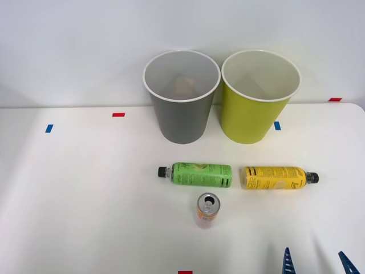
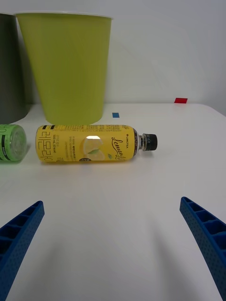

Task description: Put cans in the gray bin, plastic bottles in the light green bin

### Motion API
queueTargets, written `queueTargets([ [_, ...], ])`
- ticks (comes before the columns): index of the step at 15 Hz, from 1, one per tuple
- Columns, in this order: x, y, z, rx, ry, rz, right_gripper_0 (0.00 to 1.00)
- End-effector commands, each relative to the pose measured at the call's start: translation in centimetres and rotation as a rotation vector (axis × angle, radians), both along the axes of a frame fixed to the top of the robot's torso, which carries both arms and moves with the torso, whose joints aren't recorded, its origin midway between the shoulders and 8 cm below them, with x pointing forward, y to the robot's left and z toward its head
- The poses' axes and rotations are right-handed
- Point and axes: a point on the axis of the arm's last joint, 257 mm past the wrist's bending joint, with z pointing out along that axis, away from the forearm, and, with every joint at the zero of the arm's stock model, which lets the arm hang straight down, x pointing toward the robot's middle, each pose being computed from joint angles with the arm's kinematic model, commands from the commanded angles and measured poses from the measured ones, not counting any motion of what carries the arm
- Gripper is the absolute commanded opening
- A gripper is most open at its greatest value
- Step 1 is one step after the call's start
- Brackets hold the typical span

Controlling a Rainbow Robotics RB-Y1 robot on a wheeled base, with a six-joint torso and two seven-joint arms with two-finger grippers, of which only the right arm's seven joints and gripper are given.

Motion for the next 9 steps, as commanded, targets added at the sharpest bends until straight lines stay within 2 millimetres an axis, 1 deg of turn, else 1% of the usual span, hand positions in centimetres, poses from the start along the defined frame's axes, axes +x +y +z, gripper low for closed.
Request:
queueTargets([
  [1,0.0,0.0,0.0,0.0,0.0,0.0,1.0],
  [9,0.0,0.0,0.0,0.0,0.0,0.0,1.0],
])
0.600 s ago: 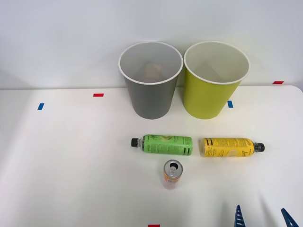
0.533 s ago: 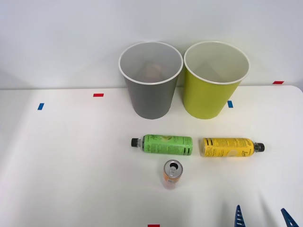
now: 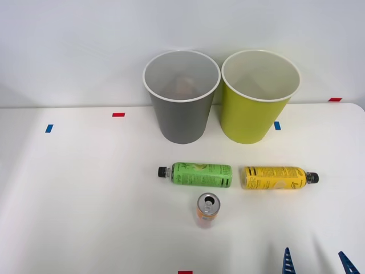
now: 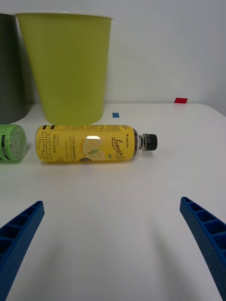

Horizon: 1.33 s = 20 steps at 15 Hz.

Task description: Put cans in the gray bin, plastic bottles in the light green bin

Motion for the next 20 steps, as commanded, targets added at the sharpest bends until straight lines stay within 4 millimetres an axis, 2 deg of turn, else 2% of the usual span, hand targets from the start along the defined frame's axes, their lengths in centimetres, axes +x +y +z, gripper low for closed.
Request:
queueTargets([
  [1,0.0,0.0,0.0,0.0,0.0,0.0,1.0],
  [20,0.0,0.0,0.0,0.0,0.0,0.0,1.0],
])
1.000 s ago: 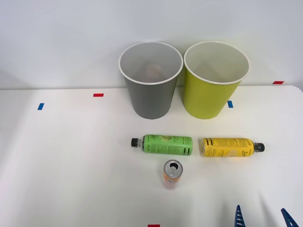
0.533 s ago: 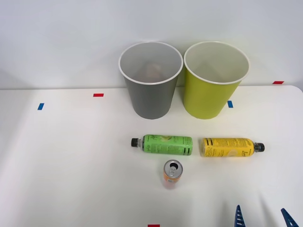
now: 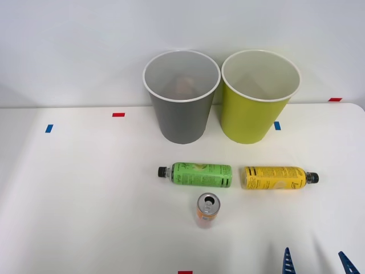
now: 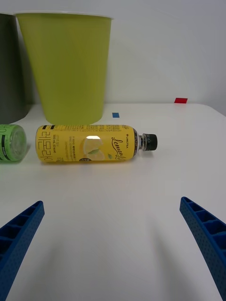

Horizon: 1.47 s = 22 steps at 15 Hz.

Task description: Put cans in the gray bin, plastic bottles in the light green bin

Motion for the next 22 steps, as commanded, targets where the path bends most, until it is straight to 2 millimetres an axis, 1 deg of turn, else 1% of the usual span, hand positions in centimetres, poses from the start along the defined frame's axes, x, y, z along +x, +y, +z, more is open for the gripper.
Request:
queueTargets([
  [1,0.0,0.0,0.0,0.0,0.0,0.0,1.0],
  [18,0.0,0.0,0.0,0.0,0.0,0.0,1.0],
  [19,-0.4,0.4,-2.4,0.009,0.055,0.008,1.0],
  [20,-0.1,0.9,-2.6,0.018,0.051,0.016,1.0],
  [22,1.0,1.3,-1.5,-0.008,0.018,0.04,1.0],
])
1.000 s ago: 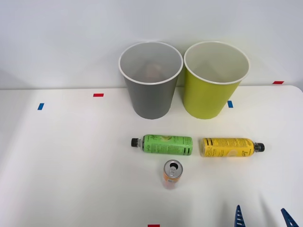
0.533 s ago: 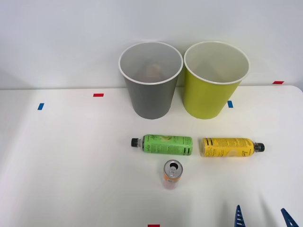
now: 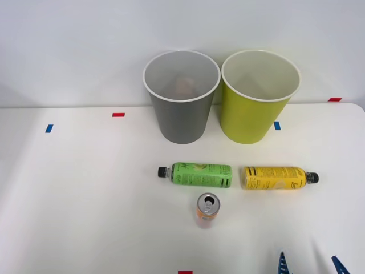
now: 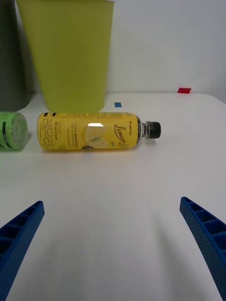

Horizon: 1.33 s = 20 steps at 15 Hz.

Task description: Put cans in the gray bin, plastic bottles in the light green bin

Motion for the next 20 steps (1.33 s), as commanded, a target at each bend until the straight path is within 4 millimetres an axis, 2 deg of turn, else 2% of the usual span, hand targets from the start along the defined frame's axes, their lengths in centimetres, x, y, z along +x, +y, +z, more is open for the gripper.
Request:
queueTargets([
  [1,1.6,0.6,1.4,-0.039,-0.044,0.04,1.0],
  [3,2.8,0.1,2.3,-0.104,-0.04,0.099,1.0],
  [7,4.2,-1.3,2.9,-0.252,0.109,0.222,1.0],
  [13,8.1,0.8,7.4,-0.364,0.308,0.381,1.0],
  [15,9.4,1.4,8.2,-0.381,0.35,0.423,1.0],
  [20,12.0,2.1,8.2,-0.47,0.471,0.531,1.0],
])
